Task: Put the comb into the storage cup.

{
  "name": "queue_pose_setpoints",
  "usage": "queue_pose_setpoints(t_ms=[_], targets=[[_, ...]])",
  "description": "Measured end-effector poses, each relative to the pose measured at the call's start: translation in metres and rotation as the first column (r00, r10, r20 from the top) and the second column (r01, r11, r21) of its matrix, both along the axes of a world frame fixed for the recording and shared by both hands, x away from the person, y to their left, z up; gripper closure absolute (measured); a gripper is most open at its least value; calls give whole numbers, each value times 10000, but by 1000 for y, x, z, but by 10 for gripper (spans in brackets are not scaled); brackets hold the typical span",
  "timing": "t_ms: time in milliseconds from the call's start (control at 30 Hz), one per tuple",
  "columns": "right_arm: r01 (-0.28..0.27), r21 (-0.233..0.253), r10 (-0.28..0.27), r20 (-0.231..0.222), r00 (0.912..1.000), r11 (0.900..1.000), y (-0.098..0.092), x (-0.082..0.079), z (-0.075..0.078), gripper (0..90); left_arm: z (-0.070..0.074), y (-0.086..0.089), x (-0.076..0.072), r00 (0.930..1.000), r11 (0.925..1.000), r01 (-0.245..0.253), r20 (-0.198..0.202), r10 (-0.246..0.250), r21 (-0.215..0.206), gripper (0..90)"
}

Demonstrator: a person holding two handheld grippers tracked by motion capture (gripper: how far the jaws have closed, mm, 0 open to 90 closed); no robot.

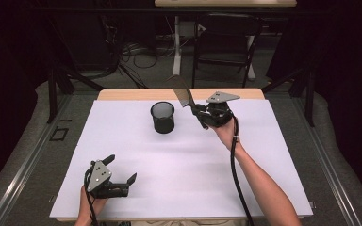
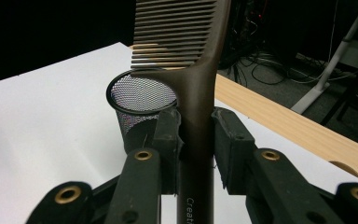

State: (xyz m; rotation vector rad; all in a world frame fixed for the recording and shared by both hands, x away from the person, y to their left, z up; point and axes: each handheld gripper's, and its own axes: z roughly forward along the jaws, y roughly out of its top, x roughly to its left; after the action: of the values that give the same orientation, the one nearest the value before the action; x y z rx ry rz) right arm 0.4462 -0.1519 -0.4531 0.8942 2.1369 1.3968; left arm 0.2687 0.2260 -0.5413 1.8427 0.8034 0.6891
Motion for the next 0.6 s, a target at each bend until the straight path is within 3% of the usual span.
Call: queue_pose_setpoints(t_ms=[600], targets=[[39, 362, -44, 127, 9999, 9993, 7, 7, 0, 727, 0, 0, 0, 10000, 10000, -41, -1, 41, -13, 4]])
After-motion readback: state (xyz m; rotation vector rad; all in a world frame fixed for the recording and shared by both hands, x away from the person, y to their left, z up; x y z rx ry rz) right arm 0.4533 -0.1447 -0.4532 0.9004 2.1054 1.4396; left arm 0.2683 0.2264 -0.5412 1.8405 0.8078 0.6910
